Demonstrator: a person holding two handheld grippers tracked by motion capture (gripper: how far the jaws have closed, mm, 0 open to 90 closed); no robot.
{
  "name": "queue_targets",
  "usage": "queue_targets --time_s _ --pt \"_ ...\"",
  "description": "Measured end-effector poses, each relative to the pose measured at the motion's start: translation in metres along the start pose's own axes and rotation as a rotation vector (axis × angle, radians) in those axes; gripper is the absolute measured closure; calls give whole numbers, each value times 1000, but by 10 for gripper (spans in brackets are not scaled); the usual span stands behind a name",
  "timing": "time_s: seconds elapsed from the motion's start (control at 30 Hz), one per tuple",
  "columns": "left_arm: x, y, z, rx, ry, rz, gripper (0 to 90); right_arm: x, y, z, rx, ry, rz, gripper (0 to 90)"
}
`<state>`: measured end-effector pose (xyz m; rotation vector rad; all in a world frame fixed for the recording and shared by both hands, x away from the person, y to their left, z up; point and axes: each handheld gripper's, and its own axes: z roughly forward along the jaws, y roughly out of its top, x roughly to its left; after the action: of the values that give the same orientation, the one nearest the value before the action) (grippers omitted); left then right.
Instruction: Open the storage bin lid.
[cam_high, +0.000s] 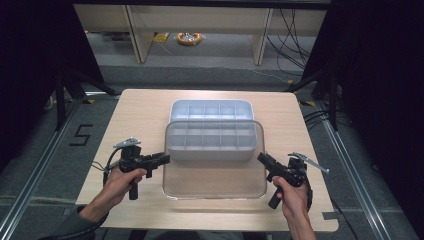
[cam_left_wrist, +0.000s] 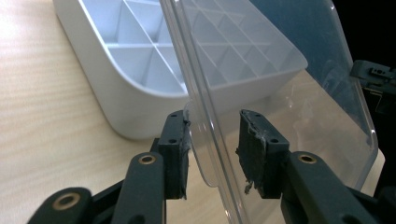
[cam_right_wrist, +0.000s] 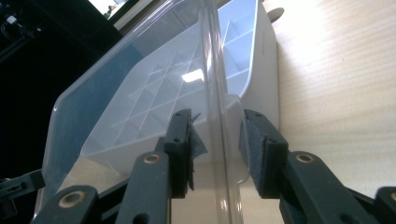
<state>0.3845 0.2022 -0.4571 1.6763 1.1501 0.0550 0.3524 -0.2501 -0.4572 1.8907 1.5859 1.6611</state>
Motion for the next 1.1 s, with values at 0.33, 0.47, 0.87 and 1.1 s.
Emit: queue_targets --time_s 0.33,0.47,0.87,1.1 --pt "-1 -25 -5 44 7 6 621 -6 -24 -10 44 5 -41 647" --pt "-2 -31 -8 51 7 13 619 -5 -31 -14 46 11 -63 643" --pt "-8 -49 -14 75 12 27 616 -5 -48 -25 61 4 -73 631" --pt "-7 -55 -16 90 1 27 617 -2 -56 -32 80 -24 -79 631"
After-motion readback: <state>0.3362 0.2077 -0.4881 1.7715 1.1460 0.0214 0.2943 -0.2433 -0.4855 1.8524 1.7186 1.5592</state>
